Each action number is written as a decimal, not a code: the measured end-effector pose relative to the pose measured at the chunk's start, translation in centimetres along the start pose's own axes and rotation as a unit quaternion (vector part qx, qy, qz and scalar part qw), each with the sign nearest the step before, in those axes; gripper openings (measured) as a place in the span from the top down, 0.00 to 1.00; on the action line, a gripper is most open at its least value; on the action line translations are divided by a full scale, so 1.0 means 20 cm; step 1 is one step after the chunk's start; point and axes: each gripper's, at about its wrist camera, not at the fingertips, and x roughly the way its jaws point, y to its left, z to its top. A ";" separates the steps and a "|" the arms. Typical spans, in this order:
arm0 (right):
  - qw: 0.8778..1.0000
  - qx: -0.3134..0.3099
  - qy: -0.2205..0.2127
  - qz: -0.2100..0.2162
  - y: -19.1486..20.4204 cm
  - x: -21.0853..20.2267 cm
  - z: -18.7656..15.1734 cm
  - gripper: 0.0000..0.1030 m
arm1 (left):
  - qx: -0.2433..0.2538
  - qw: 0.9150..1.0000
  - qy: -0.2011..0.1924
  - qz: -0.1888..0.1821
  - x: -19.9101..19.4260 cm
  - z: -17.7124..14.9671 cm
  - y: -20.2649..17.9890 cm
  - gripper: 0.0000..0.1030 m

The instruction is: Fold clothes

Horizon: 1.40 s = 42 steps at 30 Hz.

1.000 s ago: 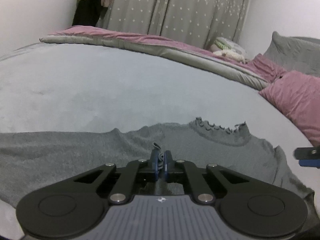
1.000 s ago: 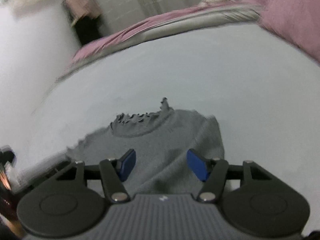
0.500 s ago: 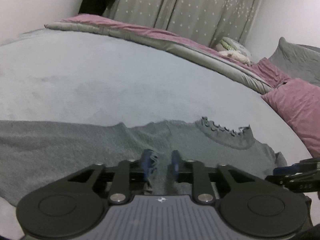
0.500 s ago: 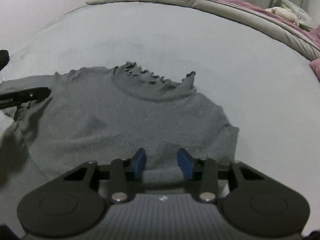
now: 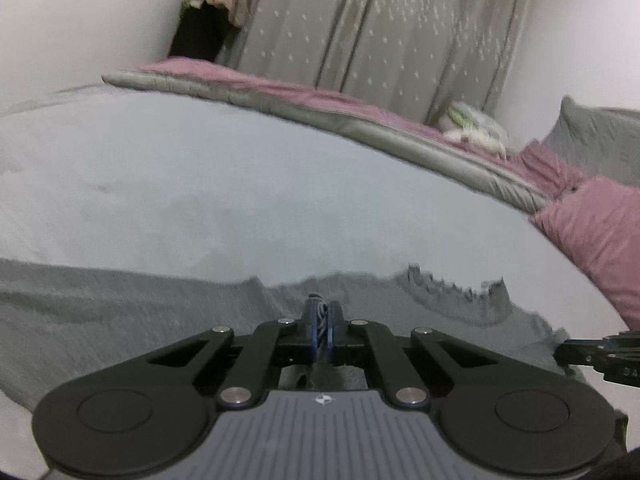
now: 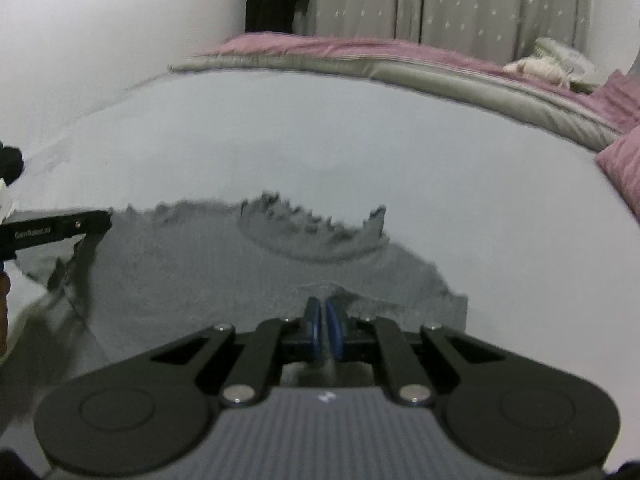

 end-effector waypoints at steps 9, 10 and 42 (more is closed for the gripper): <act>0.999 0.028 -0.019 -0.038 -0.03 0.08 0.00 0.55 | -0.037 0.999 0.023 0.033 0.07 0.01 0.08 0.86; 0.998 0.037 -0.027 -0.043 -0.06 0.06 0.00 0.55 | -0.041 0.998 0.020 0.036 0.07 0.01 0.08 0.82; 0.964 0.259 -0.056 -0.022 -0.67 0.16 -0.18 0.94 | 0.044 0.998 0.033 -0.003 0.10 -0.06 -0.06 0.76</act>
